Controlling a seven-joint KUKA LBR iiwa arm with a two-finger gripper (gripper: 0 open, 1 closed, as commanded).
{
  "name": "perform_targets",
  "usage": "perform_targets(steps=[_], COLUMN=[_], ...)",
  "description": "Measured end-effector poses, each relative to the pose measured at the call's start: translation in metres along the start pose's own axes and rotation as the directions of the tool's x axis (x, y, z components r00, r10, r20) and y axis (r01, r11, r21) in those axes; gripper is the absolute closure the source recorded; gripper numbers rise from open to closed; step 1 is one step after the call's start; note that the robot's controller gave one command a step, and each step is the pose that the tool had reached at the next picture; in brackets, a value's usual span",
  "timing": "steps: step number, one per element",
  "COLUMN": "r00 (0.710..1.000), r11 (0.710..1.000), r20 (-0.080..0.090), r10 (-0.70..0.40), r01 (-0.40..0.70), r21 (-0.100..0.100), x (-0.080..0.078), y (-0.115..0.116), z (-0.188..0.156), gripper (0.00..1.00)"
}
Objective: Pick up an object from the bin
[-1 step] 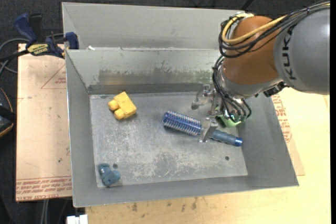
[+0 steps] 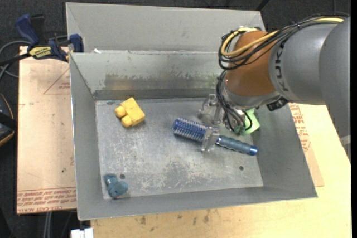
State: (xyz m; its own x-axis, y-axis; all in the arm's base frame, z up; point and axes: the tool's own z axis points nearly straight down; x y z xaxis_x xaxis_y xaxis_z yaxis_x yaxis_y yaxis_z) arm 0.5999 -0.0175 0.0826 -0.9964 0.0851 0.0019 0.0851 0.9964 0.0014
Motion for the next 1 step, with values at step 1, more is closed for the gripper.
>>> perform_targets(steps=[1], r00=[1.0], r11=[1.0], r20=[0.004], r10=[-0.001], r01=[0.001], r21=[0.0], x=[-0.0012], y=[0.0002], z=[-0.004], gripper=[1.0])
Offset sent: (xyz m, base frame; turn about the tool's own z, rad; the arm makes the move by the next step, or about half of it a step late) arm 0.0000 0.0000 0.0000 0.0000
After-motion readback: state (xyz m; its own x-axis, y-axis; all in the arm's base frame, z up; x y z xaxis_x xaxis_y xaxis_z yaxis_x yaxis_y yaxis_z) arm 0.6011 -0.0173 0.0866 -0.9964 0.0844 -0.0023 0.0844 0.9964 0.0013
